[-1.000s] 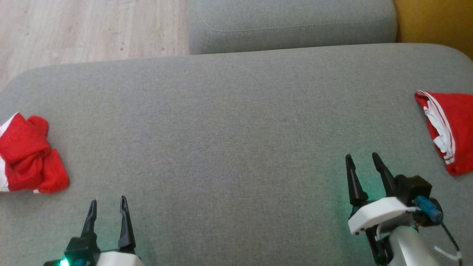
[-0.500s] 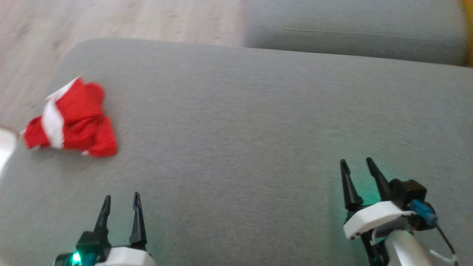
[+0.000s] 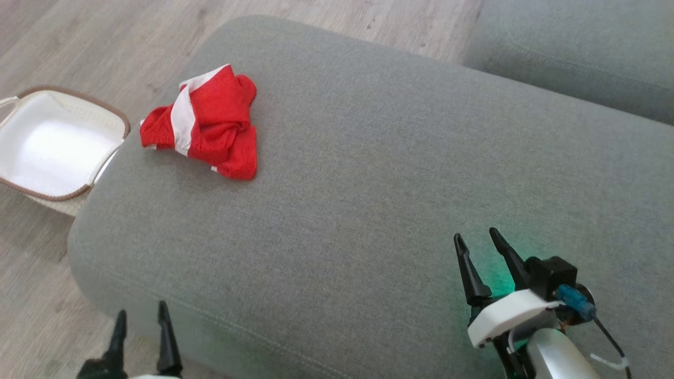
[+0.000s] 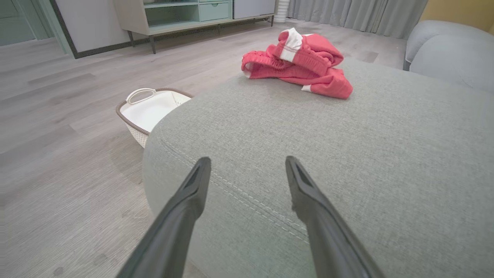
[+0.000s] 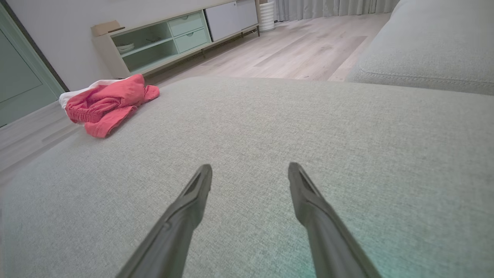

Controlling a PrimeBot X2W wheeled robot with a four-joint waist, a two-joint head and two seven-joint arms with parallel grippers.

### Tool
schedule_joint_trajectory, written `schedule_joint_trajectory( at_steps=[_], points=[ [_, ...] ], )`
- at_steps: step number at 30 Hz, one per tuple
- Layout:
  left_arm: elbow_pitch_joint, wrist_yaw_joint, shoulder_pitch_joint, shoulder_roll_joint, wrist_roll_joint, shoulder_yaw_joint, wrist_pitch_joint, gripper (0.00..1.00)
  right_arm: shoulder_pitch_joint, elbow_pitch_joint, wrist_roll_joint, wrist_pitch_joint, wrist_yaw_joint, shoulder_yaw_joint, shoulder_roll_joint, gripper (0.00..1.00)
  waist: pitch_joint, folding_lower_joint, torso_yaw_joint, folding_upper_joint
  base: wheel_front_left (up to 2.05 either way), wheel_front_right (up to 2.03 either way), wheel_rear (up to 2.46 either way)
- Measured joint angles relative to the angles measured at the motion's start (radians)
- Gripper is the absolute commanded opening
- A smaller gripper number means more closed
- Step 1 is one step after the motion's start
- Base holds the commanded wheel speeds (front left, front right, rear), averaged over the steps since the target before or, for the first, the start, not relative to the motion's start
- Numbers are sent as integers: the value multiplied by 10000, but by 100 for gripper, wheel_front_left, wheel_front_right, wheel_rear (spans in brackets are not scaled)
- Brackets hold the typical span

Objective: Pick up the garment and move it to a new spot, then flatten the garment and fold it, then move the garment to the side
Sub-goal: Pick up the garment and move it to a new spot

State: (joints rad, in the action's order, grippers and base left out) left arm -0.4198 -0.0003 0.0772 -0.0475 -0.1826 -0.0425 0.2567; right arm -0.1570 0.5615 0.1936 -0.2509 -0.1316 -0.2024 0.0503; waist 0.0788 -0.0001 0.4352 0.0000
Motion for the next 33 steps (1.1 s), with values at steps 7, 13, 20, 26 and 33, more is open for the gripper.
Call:
schedule_joint_trajectory(
  at_steps=[7, 13, 20, 26, 33],
  points=[
    [259, -639, -918, -148, -38, -746, 0, 100, -481, -180, -483, 0, 0, -339, 2, 100, 635, 1, -164, 0, 0, 0, 0],
    [-104, -1045, -3242, -1210, -242, -905, -148, 100, -936, -658, -917, 0, 0, -403, 8, 100, 1396, 2, -471, 0, 0, 0, 0],
    [-1634, -1308, -6185, -2443, -782, -10, -1289, 100, -1492, -974, -1352, 0, 0, -479, 81, 100, 2402, 3, -958, 0, 0, 0, 0],
    [-2815, -1321, -7364, -2945, -1996, 1103, -2163, 100, -1732, -1335, -1455, -46, 0, -424, 213, 100, 3058, 1, -1496, 0, 0, 0, 0],
    [-5016, -928, -7695, -3428, -2236, 1012, -2767, 100, -2074, -1628, -1509, -63, 0, -301, 207, 100, 3528, 2, -2223, 0, 0, 0, 0]
  ],
)
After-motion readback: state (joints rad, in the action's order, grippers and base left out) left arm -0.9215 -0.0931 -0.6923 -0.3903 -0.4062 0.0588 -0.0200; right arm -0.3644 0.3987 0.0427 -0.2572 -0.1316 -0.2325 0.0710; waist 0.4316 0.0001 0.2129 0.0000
